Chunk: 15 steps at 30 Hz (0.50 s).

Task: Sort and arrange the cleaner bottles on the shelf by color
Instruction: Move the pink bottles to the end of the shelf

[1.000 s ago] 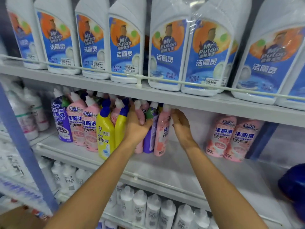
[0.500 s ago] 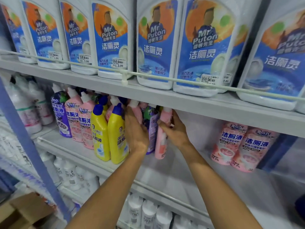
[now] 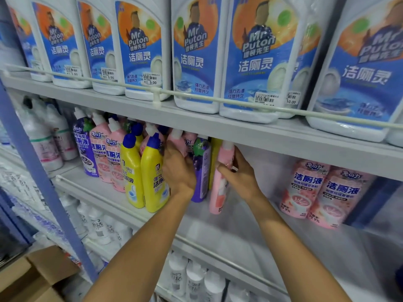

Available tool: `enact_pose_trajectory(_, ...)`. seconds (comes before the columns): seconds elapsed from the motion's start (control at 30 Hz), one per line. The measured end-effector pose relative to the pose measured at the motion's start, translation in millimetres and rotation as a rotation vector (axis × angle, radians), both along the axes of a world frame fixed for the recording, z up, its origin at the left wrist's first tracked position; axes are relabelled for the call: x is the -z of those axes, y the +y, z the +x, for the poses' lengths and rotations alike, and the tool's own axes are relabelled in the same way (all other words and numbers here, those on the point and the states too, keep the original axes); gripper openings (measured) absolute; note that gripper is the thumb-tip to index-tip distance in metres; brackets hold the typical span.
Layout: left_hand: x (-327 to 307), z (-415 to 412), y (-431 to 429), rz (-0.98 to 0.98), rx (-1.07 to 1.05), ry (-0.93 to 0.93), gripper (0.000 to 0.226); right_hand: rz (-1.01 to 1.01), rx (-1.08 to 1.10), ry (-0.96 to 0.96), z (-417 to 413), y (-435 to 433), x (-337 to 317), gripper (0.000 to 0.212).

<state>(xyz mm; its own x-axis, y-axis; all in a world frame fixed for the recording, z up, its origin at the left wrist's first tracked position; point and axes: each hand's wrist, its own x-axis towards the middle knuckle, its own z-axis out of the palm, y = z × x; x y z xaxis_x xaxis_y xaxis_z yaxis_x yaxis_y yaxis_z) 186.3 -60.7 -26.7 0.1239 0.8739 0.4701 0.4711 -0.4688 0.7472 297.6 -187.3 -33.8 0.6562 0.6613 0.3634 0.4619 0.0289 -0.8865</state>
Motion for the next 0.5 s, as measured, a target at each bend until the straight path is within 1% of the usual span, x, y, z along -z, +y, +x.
enact_pose_trajectory(0.07,0,-5,-2,-0.018,0.015,-0.024,0.048,0.008,-0.009,-0.007,1,-2,0,0.044)
enact_pose_trajectory(0.13,1,-14,-8,0.006,0.062,-0.079,0.045,0.013,-0.012,-0.005,1,-4,2,0.045)
enact_pose_trajectory(0.23,3,-36,-21,0.089,0.249,-0.216,0.030,0.030,-0.003,0.006,1,-4,5,0.048)
enact_pose_trajectory(0.27,4,-42,-22,0.101,0.289,-0.233,0.030,0.037,0.003,0.017,1,-4,6,0.049)
enact_pose_trajectory(0.3,5,-46,-21,0.099,0.309,-0.235,0.035,0.044,0.017,0.028,0,-3,6,0.052)
enact_pose_trajectory(0.37,9,-48,-13,0.051,0.348,-0.243,0.046,0.058,0.060,0.062,-1,0,7,0.061)
enact_pose_trajectory(0.4,11,-46,-9,0.006,0.365,-0.249,0.048,0.067,0.084,0.081,-2,2,8,0.066)
enact_pose_trajectory(0.43,13,-42,-4,-0.048,0.360,-0.231,0.046,0.073,0.106,0.092,-3,5,8,0.070)
enact_pose_trajectory(0.5,12,-30,3,-0.137,0.304,-0.127,0.042,0.058,0.140,0.086,-5,10,8,0.070)
